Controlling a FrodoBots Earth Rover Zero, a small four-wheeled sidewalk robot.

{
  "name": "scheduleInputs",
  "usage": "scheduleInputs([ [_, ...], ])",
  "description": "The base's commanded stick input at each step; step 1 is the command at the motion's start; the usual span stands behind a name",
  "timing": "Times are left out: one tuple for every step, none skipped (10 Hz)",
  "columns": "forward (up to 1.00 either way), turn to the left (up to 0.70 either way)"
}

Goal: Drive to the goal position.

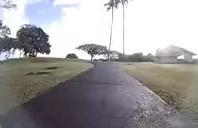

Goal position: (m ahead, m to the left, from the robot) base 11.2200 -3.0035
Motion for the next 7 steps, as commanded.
scheduleInputs([
  [0.60,0.00],
  [0.60,0.00],
  [0.60,0.00],
  [0.60,0.00],
  [0.60,0.00],
  [0.60,0.00],
  [0.60,0.00],
])
